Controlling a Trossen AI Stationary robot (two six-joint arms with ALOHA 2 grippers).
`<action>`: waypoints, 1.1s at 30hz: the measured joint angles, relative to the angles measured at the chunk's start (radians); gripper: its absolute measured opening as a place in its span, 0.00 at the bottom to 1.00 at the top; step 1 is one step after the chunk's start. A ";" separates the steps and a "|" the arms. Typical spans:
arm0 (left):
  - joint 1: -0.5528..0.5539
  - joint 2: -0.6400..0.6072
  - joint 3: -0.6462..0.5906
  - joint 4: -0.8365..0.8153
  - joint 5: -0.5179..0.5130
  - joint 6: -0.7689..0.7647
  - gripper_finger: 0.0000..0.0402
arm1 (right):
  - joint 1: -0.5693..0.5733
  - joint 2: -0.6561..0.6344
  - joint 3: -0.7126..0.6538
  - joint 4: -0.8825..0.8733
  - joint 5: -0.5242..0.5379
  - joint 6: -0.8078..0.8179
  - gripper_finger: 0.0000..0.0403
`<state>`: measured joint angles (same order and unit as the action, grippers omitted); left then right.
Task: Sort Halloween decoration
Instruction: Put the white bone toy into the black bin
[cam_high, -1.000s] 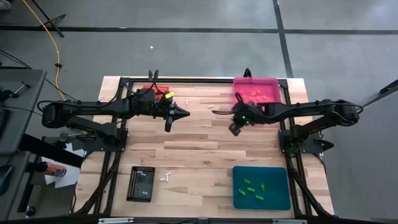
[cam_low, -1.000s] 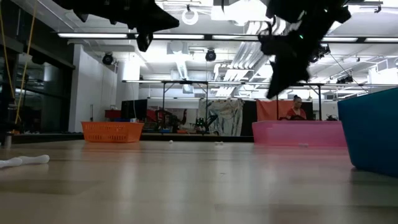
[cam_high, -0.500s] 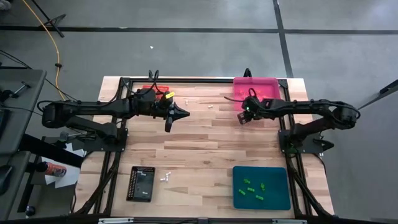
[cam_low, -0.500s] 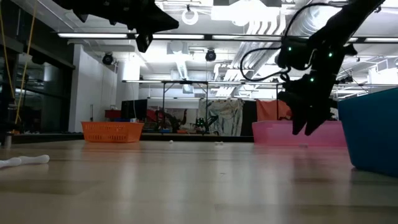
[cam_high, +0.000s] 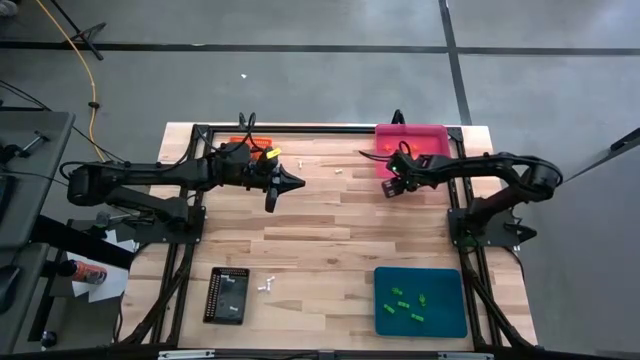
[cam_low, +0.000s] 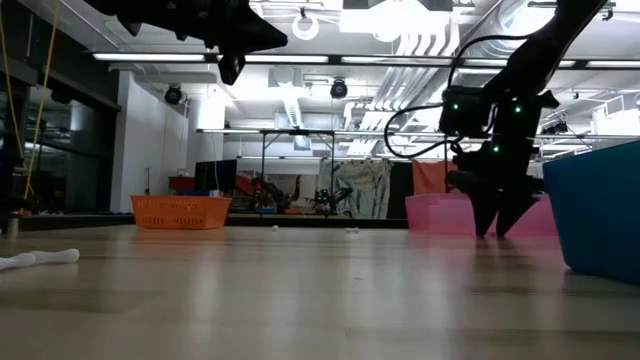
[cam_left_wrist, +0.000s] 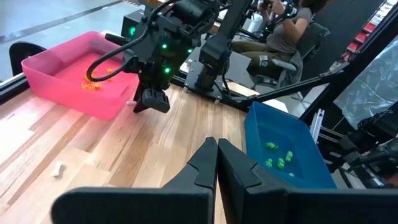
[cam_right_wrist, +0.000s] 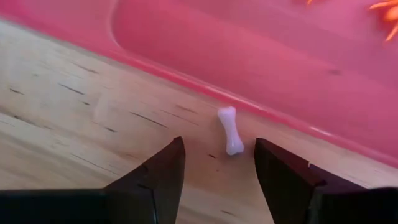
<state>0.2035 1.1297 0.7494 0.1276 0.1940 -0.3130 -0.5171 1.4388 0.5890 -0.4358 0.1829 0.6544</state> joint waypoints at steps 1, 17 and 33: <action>0.000 0.000 0.000 0.000 0.000 0.000 0.00 | 0.000 0.011 0.002 0.000 0.000 0.000 0.47; 0.000 0.000 0.000 -0.003 0.000 0.000 0.00 | 0.000 0.039 0.000 0.003 0.025 0.000 0.13; 0.000 0.000 0.000 -0.004 0.000 -0.026 0.00 | 0.014 0.040 -0.001 -0.020 0.018 0.045 0.01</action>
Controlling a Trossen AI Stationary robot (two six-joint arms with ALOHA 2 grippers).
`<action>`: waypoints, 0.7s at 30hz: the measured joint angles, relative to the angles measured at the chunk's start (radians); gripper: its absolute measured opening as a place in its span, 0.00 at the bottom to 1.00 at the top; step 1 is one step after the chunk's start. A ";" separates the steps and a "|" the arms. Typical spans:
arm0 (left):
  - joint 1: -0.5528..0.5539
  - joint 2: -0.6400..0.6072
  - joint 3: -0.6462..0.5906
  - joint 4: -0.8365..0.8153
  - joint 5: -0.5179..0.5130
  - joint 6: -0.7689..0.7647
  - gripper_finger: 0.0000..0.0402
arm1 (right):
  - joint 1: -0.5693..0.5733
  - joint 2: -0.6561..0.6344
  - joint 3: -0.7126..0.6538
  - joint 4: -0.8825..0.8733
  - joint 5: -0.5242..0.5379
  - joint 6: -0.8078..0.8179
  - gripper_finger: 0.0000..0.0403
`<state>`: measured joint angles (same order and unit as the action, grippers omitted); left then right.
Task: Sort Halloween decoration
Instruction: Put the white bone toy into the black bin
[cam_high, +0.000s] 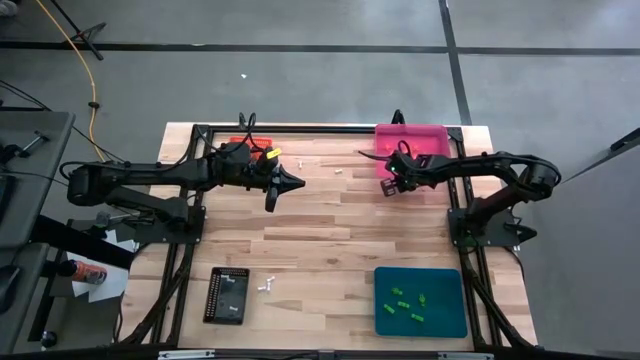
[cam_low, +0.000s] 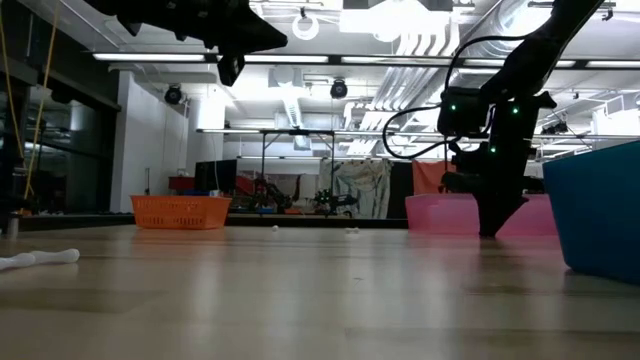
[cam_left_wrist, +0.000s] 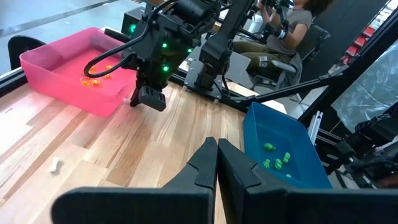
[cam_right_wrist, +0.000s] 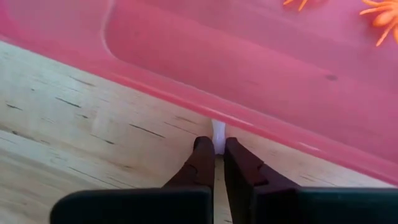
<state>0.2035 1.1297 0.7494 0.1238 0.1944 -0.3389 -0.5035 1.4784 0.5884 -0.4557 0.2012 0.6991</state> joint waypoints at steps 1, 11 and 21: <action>0.000 0.000 0.000 0.000 0.000 0.000 0.00 | 0.006 0.000 0.000 0.000 0.000 0.000 0.01; 0.000 0.000 0.000 0.000 0.000 0.000 0.00 | 0.118 -0.057 -0.005 -0.027 -0.079 0.031 0.01; 0.001 0.000 0.000 0.000 -0.071 0.011 0.00 | 0.306 -0.066 -0.007 0.130 -0.304 0.087 0.01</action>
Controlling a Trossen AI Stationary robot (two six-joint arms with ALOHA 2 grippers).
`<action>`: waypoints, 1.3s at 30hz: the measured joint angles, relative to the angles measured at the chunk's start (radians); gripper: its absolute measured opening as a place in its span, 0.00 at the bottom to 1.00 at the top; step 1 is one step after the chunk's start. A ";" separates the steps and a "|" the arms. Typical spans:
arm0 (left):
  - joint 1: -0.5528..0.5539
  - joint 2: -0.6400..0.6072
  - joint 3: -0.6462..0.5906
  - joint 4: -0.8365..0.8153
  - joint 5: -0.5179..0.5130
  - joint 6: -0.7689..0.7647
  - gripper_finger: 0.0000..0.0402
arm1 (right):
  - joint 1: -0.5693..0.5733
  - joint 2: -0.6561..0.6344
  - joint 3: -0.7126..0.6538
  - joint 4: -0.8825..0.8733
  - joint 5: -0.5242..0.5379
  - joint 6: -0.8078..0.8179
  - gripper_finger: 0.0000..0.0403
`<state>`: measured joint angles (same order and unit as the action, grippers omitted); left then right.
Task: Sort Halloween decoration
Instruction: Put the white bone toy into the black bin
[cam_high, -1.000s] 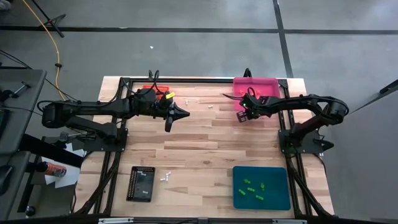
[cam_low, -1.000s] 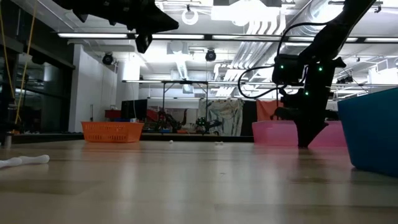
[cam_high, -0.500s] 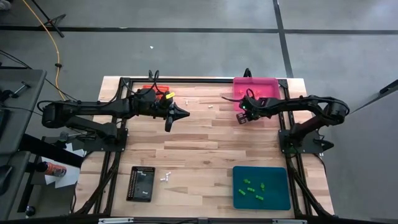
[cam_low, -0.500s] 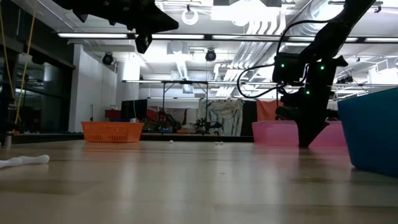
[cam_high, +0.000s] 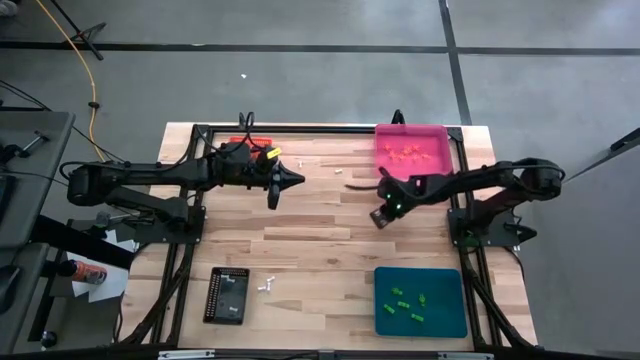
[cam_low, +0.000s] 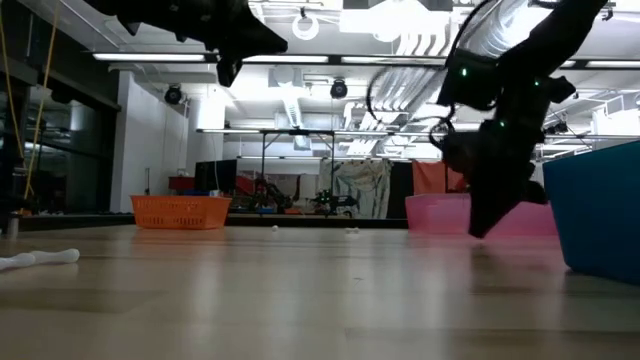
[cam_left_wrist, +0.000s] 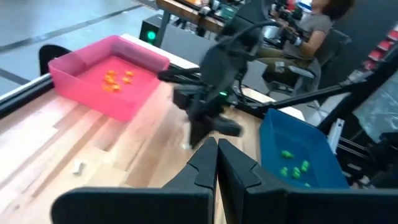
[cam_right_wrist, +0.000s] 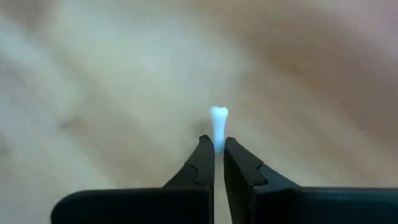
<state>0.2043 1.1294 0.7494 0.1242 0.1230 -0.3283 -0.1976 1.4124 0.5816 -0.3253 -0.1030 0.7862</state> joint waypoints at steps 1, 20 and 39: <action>0.001 0.000 0.000 0.000 -0.005 0.000 0.00 | 0.017 0.000 0.000 0.045 -0.019 0.000 0.01; 0.045 0.000 0.000 0.169 0.120 -0.010 0.00 | 0.078 -0.003 0.373 0.595 0.025 -0.464 0.01; 0.045 0.000 0.000 0.219 0.135 -0.001 0.00 | 0.054 -0.004 0.541 0.433 0.032 -0.633 0.01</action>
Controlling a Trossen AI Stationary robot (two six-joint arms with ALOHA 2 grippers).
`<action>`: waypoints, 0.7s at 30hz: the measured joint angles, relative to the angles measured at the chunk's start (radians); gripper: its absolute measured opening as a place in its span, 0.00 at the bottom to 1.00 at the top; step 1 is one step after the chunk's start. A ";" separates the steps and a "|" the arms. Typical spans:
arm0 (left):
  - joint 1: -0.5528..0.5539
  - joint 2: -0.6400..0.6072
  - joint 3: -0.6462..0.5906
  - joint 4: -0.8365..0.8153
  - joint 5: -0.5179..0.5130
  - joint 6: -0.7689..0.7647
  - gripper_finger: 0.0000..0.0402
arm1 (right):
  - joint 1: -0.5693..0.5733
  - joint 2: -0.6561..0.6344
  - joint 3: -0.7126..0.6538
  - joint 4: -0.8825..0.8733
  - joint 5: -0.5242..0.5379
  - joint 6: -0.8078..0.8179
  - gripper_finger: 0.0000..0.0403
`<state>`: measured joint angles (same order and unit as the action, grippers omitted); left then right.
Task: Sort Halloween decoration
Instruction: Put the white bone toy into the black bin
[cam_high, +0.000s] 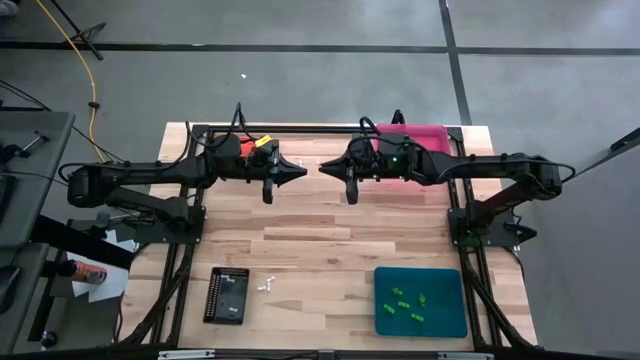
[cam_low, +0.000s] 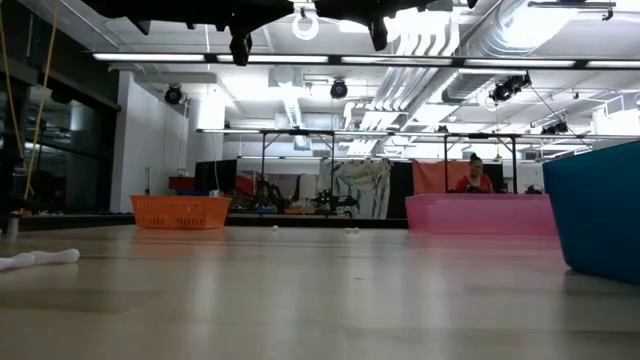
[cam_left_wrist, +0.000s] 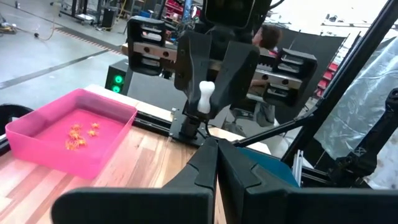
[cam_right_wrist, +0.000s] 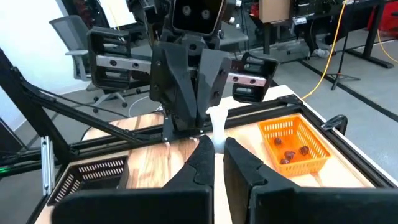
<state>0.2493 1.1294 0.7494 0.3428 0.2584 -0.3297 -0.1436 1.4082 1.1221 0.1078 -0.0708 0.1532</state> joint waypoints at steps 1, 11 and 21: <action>0.000 0.000 0.000 0.000 0.000 0.000 0.00 | 0.000 0.000 0.000 0.000 0.000 0.000 0.01; 0.009 0.000 0.000 0.000 -0.010 0.019 0.00 | 0.000 0.000 0.000 0.000 0.000 0.003 0.01; 0.109 -0.042 0.000 0.100 -0.012 0.006 0.00 | 0.048 0.142 0.002 -0.007 -0.018 0.032 0.01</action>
<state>0.3582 1.0873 0.7498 0.4426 0.2460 -0.3233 -0.0952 1.5501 1.1244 0.1010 -0.0887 0.1850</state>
